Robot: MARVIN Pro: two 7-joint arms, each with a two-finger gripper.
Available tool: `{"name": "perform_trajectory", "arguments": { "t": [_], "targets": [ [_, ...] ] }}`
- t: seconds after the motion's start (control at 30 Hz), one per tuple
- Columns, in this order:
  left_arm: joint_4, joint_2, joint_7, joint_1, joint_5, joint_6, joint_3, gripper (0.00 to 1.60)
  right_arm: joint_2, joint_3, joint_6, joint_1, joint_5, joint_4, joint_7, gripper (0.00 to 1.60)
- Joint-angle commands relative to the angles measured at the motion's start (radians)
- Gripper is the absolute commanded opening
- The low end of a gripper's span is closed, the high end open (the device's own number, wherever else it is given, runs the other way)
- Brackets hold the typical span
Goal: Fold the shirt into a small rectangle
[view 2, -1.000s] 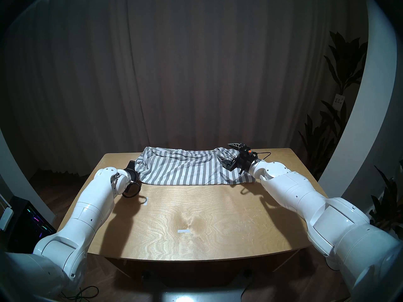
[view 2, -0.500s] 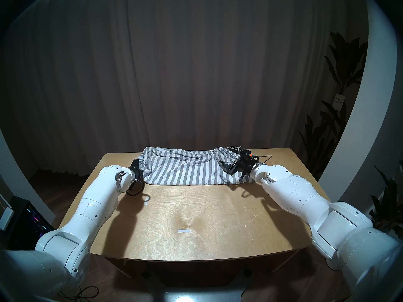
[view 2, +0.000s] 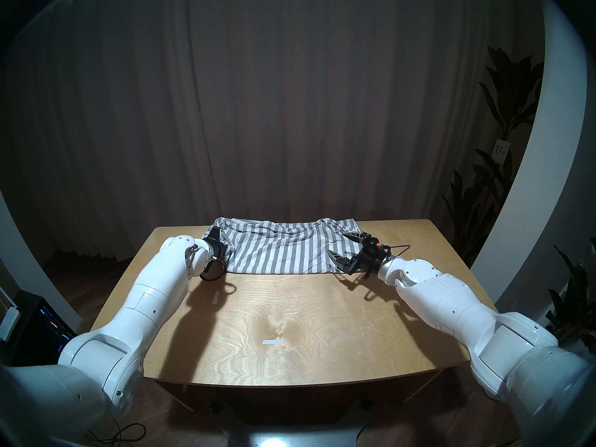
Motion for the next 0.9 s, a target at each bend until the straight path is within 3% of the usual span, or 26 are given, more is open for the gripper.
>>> {"name": "perform_trajectory", "arguments": {
  "t": [0.0,0.57,0.87],
  "targets": [
    [-0.009,0.004,-0.012,-0.077,0.017,-0.016,-0.007,0.0,0.039,0.015,-0.006,-0.033,0.02,-0.042,-0.004,1.6],
    [-0.019,-0.042,-0.022,-0.115,0.063,-0.038,0.037,0.0,0.103,0.034,-0.011,-0.11,0.056,-0.134,-0.01,1.6],
    [-0.034,-0.091,-0.035,-0.132,0.094,-0.048,0.095,0.0,0.148,0.044,-0.013,-0.167,0.081,-0.202,-0.022,1.6]
  ]
}}
